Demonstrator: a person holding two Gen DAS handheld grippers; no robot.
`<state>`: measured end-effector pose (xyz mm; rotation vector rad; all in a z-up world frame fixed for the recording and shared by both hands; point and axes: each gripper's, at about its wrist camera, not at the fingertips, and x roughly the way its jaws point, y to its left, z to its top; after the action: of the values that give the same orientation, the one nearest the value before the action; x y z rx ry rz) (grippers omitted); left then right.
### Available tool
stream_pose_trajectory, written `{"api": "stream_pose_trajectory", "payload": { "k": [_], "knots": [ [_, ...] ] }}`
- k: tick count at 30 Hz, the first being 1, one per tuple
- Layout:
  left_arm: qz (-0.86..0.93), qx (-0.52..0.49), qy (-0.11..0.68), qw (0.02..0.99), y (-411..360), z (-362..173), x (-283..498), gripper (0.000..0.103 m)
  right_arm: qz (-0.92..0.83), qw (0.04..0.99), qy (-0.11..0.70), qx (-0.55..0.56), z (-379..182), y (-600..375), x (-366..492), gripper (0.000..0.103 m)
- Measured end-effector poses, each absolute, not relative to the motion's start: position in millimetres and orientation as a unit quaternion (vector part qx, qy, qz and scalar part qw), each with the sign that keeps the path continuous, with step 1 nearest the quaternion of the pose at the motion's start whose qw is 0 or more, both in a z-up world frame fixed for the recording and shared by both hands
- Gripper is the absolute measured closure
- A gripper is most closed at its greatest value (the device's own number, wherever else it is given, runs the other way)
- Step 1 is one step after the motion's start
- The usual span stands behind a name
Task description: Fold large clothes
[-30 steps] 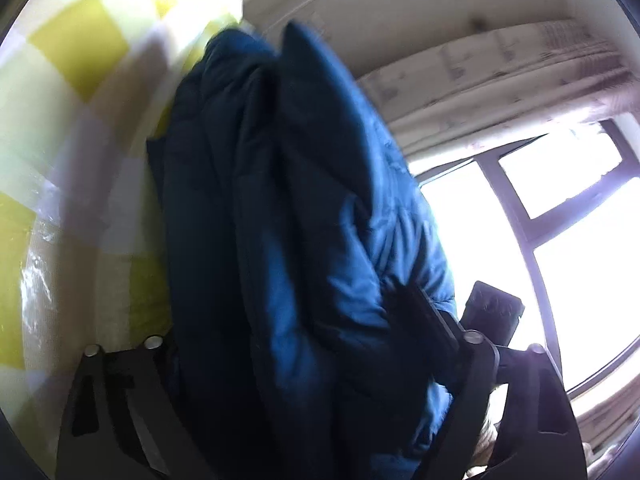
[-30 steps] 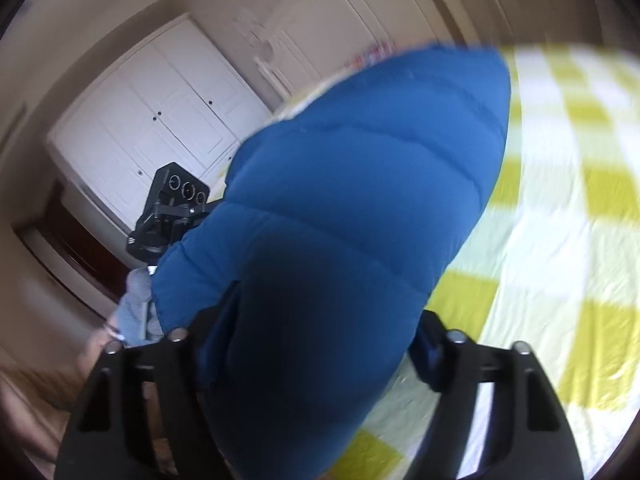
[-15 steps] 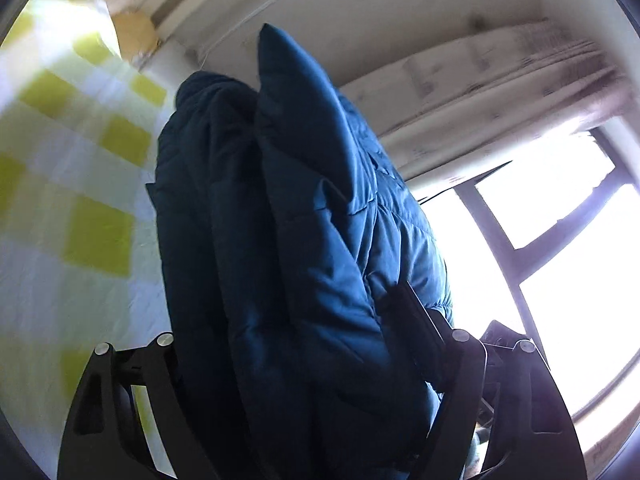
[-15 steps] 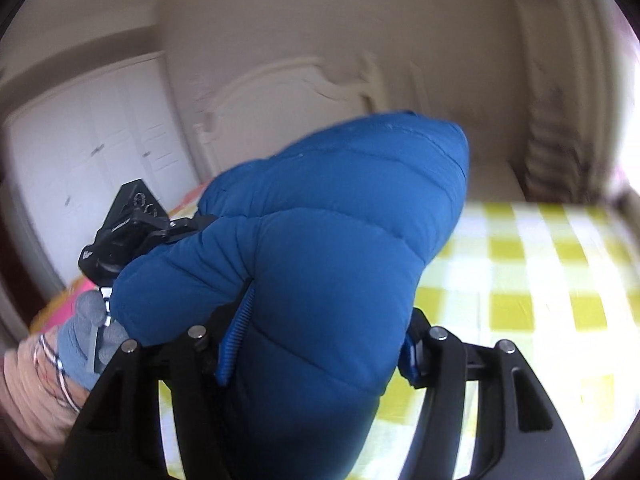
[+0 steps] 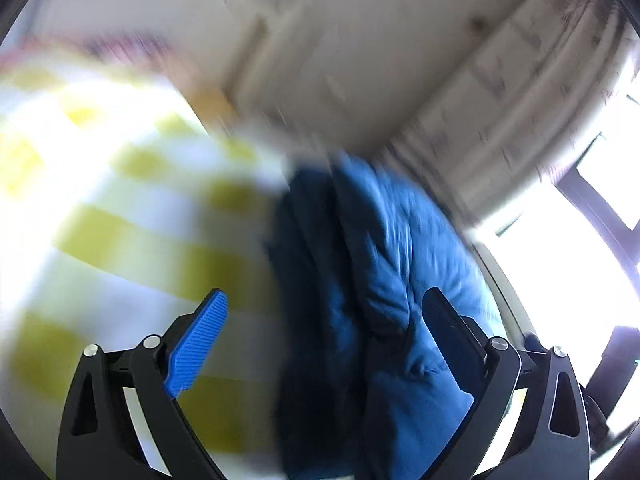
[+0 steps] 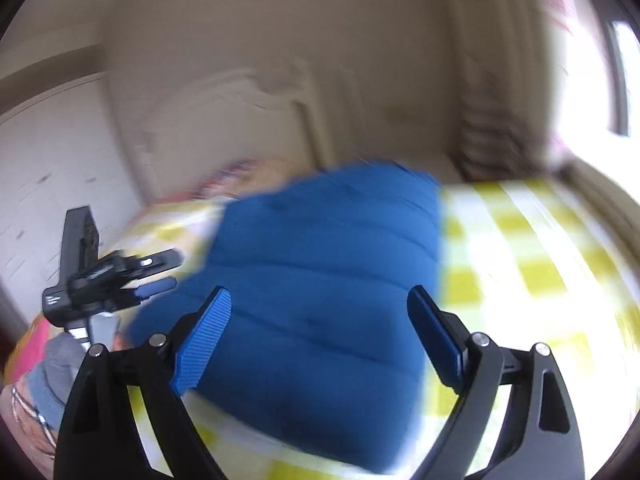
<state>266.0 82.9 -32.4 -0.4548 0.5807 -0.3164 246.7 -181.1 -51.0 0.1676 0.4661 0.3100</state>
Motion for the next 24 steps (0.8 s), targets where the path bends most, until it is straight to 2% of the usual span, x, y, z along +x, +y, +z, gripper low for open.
{"api": "stream_pose_trajectory", "payload": {
  "k": [4, 7, 8, 9, 14, 17, 20, 24],
  "knots": [
    [-0.072, -0.255, 0.186, 0.946, 119, -10, 198, 0.005, 0.183, 0.957, 0.225, -0.024, -40, -103, 259, 0.015],
    [-0.059, -0.206, 0.190, 0.958, 119, 5, 177, 0.004, 0.162, 0.927, 0.308, -0.140, -79, -36, 293, 0.013],
    [-0.063, -0.195, 0.190, 0.960, 113, 11, 170, 0.004, 0.127, 0.925, 0.286, -0.215, -98, -14, 293, 0.013],
    [-0.067, -0.188, 0.190, 0.961, 112, 14, 162, 0.004, 0.110, 0.924, 0.275, -0.240, -107, -5, 293, 0.013],
    [-0.088, -0.141, 0.203, 0.965, 102, 20, 140, 0.004, 0.142, 0.930, 0.282, -0.186, -77, -18, 286, 0.015],
    [-0.087, -0.125, 0.201, 0.968, 97, 20, 120, 0.004, 0.181, 0.952, 0.227, -0.099, -42, -65, 222, 0.014],
    [-0.068, -0.113, 0.175, 0.976, 82, 29, 97, 0.004, 0.187, 0.969, 0.162, -0.025, -13, -117, 160, 0.002],
    [-0.076, -0.095, 0.114, 0.986, 55, 37, 63, 0.004, 0.135, 0.987, 0.085, 0.019, 2, -164, 90, 0.002]
  ]
}}
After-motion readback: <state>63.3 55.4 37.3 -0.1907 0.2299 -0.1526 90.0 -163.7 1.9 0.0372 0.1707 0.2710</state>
